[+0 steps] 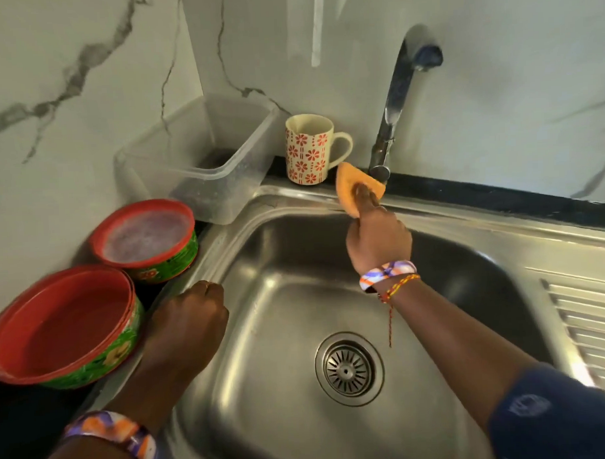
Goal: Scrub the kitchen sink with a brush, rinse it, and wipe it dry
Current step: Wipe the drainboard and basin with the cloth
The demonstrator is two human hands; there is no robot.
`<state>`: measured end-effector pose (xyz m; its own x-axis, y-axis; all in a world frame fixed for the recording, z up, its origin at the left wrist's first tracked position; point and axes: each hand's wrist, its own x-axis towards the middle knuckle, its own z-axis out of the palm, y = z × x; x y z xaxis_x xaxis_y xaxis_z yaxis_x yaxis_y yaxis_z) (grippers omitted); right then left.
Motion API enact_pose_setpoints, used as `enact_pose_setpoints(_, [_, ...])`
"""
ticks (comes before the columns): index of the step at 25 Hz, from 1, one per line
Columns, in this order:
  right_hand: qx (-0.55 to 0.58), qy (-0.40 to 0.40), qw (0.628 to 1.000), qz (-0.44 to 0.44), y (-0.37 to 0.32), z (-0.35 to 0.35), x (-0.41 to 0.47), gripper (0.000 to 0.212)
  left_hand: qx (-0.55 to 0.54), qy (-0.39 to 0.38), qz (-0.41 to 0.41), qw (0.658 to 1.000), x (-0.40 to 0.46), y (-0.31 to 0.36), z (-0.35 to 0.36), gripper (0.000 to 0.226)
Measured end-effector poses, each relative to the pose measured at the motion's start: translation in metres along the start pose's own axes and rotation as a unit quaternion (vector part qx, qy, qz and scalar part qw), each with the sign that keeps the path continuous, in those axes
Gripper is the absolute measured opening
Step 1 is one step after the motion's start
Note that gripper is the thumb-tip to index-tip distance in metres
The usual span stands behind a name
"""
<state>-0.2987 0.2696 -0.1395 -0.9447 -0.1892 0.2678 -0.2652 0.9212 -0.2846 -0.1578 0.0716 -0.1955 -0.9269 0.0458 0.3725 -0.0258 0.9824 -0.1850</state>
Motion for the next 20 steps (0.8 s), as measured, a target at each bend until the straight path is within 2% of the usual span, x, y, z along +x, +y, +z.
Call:
enact_pose_setpoints(4, [-0.068,-0.159,0.985,-0.022,-0.028,0.053,0.034,0.061,-0.010,-0.002,-0.015,1.000,-0.002,-0.002,0.003,0.012])
enact_pose_setpoints(6, [-0.085,-0.171,0.981,-0.031,-0.057,0.070,0.045,0.055,-0.022,0.002,-0.022,1.000,-0.002,-0.001,0.004,0.004])
enact_pose_setpoints(8, [-0.060,-0.148,0.985,-0.061,-0.087,0.077,0.053,0.048,-0.028,-0.002,-0.032,0.999,-0.002,-0.001,0.004,0.002])
enact_pose_setpoints(10, [-0.023,-0.107,0.982,-0.157,-0.098,0.074,0.060,0.035,-0.034,-0.005,-0.041,0.999,-0.002,0.000,0.005,0.008])
enact_pose_setpoints(12, [0.028,-0.165,0.958,-0.234,-0.090,0.056,0.071,0.029,-0.033,-0.018,-0.047,0.998,-0.001,-0.001,0.006,0.019])
enact_pose_setpoints(14, [0.090,-0.259,0.937,-0.218,-0.072,0.030,0.083,0.029,-0.035,-0.040,-0.047,0.997,-0.002,0.000,0.004,0.032])
enact_pose_setpoints(15, [0.095,-0.256,0.941,-0.200,-0.067,0.022,0.090,0.031,-0.035,-0.046,-0.049,0.997,-0.002,0.000,0.004,0.035])
enact_pose_setpoints(17, [0.064,-0.188,0.962,-0.186,-0.069,0.024,0.098,0.033,-0.035,-0.058,-0.057,0.996,-0.002,0.000,0.002,0.035])
enact_pose_setpoints(20, [0.006,-0.166,0.958,-0.235,-0.085,0.045,0.080,0.038,-0.038,-0.058,-0.059,0.996,-0.002,0.001,0.003,0.035])
